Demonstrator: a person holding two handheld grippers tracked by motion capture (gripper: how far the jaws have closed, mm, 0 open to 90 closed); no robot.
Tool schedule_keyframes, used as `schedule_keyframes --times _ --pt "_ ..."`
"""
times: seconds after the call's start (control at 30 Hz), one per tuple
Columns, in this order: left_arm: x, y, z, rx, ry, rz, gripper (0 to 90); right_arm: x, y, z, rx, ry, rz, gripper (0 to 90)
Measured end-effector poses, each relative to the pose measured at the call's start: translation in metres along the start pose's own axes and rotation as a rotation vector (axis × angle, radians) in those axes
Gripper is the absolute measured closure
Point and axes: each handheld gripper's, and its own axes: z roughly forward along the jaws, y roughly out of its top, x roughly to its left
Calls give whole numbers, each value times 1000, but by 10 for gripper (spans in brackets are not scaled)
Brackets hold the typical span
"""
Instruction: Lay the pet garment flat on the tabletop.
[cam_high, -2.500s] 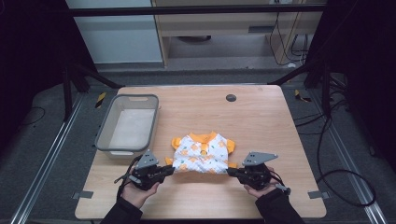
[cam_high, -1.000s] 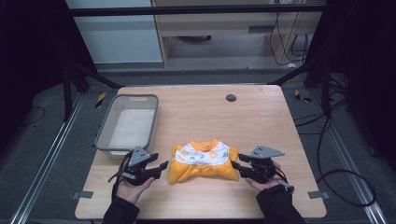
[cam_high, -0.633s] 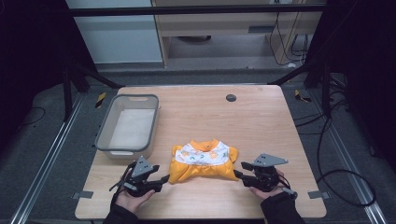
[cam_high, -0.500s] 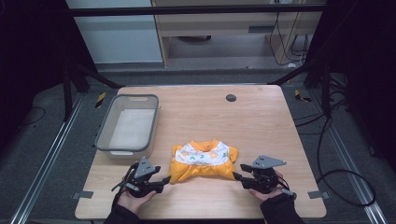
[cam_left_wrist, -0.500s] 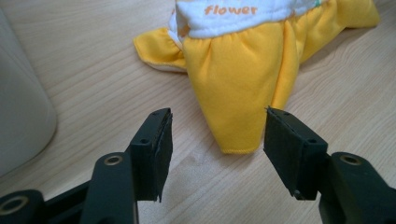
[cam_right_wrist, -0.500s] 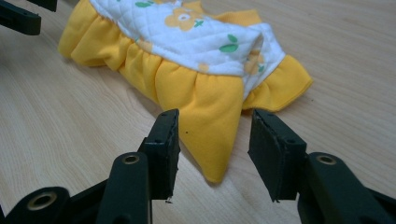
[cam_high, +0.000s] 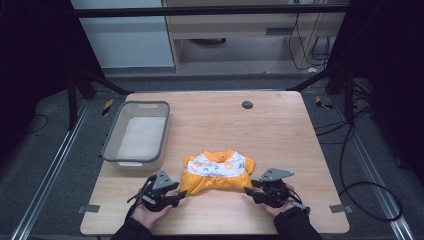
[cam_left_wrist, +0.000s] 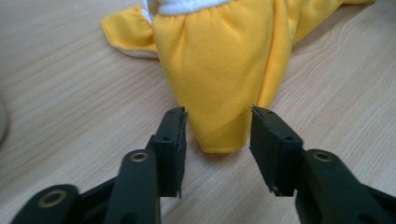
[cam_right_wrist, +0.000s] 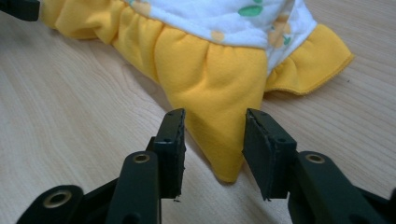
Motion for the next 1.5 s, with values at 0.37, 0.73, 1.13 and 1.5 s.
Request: schedule_keyframes --times 0.37,0.73,1.13,1.5 --pt "1 5 1 21 -68 -22 900 -1 5 -3 29 36 -3 876" --pt "7 4 -16 -58 -42 -37 898 1 9 -25 -40 71 -2 878" --pt "8 3 13 1 -22 -38 473 0 4 -13 15 55 -8 875" --pt "10 6 5 2 -90 -64 864 1 6 -15 -1 55 -8 875"
